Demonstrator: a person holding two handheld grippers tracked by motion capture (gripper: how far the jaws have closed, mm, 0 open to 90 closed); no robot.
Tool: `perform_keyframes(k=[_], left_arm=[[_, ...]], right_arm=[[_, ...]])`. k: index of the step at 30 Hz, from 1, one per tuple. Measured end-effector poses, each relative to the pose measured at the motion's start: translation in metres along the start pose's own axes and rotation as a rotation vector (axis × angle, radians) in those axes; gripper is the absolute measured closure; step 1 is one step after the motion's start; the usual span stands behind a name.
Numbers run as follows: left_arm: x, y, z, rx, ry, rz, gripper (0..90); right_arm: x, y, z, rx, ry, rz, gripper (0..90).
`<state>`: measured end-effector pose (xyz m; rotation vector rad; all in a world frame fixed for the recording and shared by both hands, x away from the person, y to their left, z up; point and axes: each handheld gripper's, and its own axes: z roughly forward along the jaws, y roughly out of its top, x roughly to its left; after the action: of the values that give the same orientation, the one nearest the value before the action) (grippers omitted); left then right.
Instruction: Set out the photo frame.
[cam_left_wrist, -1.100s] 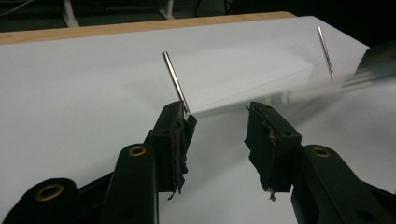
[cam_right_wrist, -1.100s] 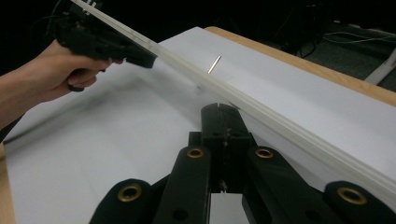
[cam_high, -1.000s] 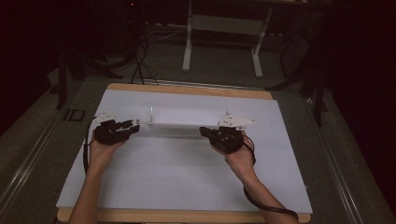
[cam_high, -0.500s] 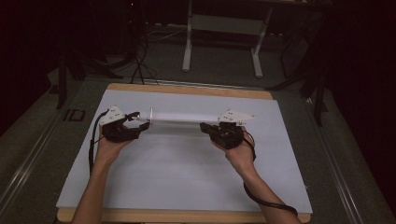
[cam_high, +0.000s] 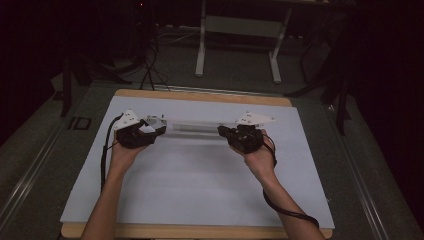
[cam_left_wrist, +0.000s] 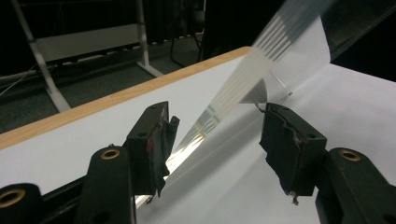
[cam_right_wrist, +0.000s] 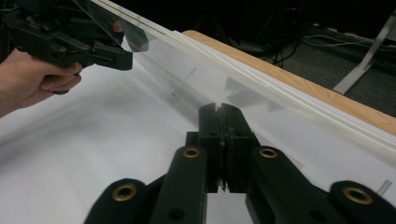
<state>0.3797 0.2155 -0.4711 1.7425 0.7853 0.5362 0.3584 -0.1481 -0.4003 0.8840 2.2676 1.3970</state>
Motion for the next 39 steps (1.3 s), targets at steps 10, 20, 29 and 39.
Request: perform_keyframes(k=[10, 20, 29, 39], left_arm=[[0.003, 0.006, 0.006, -0.005, 0.048, -0.006, 44.4], [0.007, 0.009, 0.012, -0.016, 0.067, -0.010, 45.3], [0.011, 0.015, 0.017, 0.001, 0.084, -0.017, 45.6], [0.014, 0.018, 0.021, 0.008, 0.092, -0.033, 45.6]], right_arm=[[-0.019, -0.013, -0.003, 0.019, -0.031, 0.016, 72.1], [-0.054, -0.033, -0.005, 0.042, -0.099, 0.064, 67.1], [-0.076, -0.047, -0.007, 0.055, -0.153, 0.103, 66.2], [-0.094, -0.045, -0.010, 0.047, -0.192, 0.109, 63.2]])
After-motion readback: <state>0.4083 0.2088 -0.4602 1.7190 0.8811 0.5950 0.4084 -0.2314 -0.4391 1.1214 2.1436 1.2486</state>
